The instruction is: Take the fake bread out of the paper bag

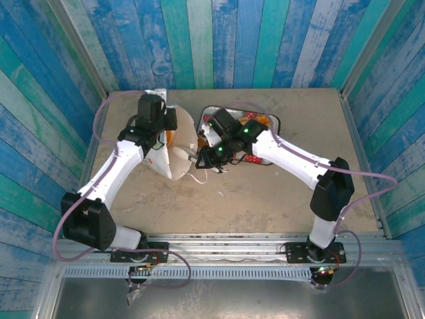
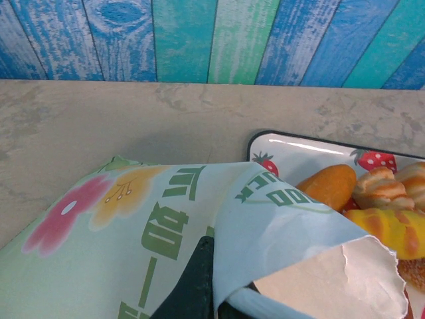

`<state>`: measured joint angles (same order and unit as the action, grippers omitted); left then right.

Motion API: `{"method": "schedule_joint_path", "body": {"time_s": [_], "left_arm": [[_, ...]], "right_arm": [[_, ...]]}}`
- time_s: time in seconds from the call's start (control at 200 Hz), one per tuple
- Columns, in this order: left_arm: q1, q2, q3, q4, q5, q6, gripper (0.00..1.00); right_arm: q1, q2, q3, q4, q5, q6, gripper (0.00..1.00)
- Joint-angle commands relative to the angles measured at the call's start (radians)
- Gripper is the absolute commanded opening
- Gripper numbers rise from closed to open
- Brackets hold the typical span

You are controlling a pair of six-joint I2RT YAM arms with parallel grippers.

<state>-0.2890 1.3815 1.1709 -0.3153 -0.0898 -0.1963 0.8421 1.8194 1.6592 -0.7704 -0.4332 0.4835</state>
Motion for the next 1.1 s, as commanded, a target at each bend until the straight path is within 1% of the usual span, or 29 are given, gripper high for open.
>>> {"method": "schedule_joint_path", "body": {"time_s": [0.0, 0.165, 0.326, 0.476, 0.626, 0.756, 0.962, 1.097], "left_arm": [[0.002, -0.089, -0.019, 0.007, 0.061, 0.045, 0.02], [0.003, -0.089, -0.005, -0.007, 0.119, 0.062, 0.02], [0.003, -0.086, -0.002, -0.022, 0.119, 0.065, 0.02], [0.002, -0.081, -0.032, -0.001, 0.134, 0.045, 0.02], [0.003, -0.068, -0.05, 0.014, 0.154, 0.022, 0.02], [0.002, -0.062, -0.057, 0.027, 0.177, 0.003, 0.02], [0.002, -0.044, -0.077, 0.045, 0.133, -0.052, 0.03], [0.002, -0.012, -0.064, 0.031, 0.093, -0.082, 0.03]], "right_arm": [[0.002, 0.044, 0.064, 0.007, 0.004, 0.023, 0.38], [0.002, 0.132, 0.148, 0.014, 0.039, 0.051, 0.38], [0.003, 0.196, 0.2, 0.022, 0.059, 0.081, 0.39], [0.003, 0.238, 0.224, 0.016, 0.092, 0.094, 0.4], [0.002, 0.286, 0.241, 0.02, 0.093, 0.109, 0.42], [0.002, 0.328, 0.27, 0.022, 0.096, 0.12, 0.42], [0.002, 0.363, 0.311, 0.044, 0.09, 0.145, 0.41], [0.011, 0.35, 0.313, 0.045, 0.1, 0.146, 0.41]]}}
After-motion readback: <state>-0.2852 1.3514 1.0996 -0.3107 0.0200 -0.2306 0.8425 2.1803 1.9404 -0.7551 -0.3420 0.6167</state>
